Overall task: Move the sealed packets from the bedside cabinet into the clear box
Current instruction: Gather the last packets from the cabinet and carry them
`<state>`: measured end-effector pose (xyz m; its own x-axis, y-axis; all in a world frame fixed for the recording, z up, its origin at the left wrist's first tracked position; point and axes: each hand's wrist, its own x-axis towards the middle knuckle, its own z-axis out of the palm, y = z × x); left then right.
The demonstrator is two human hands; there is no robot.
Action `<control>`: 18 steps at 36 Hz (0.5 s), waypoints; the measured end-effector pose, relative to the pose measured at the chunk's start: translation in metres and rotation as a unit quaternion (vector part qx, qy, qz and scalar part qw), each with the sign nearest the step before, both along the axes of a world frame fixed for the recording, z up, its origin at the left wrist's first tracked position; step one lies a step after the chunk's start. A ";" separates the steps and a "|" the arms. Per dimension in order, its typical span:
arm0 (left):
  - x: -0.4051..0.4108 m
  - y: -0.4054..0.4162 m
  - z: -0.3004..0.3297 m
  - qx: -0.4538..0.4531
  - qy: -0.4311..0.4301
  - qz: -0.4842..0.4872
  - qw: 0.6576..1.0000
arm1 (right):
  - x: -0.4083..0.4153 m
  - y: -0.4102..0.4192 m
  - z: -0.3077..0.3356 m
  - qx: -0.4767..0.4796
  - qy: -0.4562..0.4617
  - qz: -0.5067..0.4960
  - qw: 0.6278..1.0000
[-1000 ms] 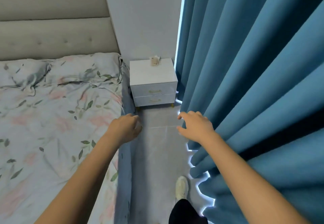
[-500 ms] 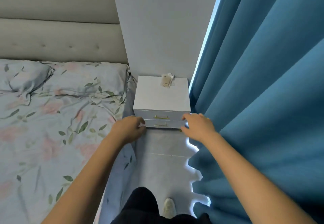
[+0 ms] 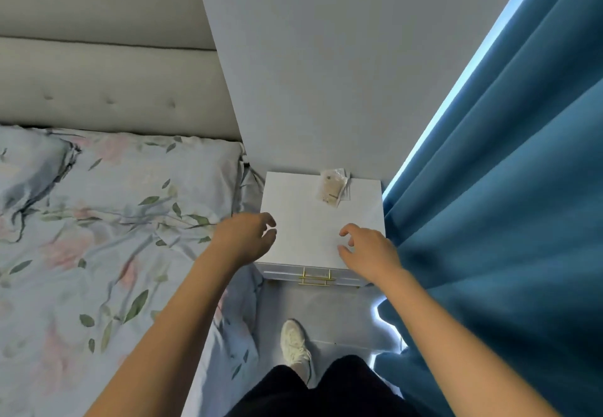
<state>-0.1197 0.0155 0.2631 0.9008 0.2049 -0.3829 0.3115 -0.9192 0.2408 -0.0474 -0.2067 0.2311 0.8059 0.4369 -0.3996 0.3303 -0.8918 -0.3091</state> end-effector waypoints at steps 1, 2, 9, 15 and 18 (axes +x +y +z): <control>0.013 0.002 -0.007 0.002 0.005 -0.007 1.000 | 0.010 0.004 -0.007 0.006 0.009 -0.016 1.000; 0.025 0.004 -0.014 0.002 0.014 -0.019 1.000 | 0.019 0.007 -0.015 0.013 0.019 -0.032 0.999; 0.104 0.017 -0.087 -0.002 0.071 -0.074 0.995 | 0.053 0.033 -0.113 0.039 0.104 -0.102 0.989; 0.165 0.025 -0.165 0.011 0.055 -0.057 0.997 | 0.076 0.067 -0.218 0.065 0.184 -0.128 0.972; 0.186 0.027 -0.201 -0.005 0.050 -0.048 0.998 | 0.102 0.079 -0.258 0.091 0.170 -0.163 0.968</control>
<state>0.0662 0.0424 0.0626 0.8735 0.1164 -0.4727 0.2456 -0.9437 0.2214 0.0545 -0.1281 -0.0265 0.7479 0.2695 -0.6067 -0.1077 -0.8525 -0.5115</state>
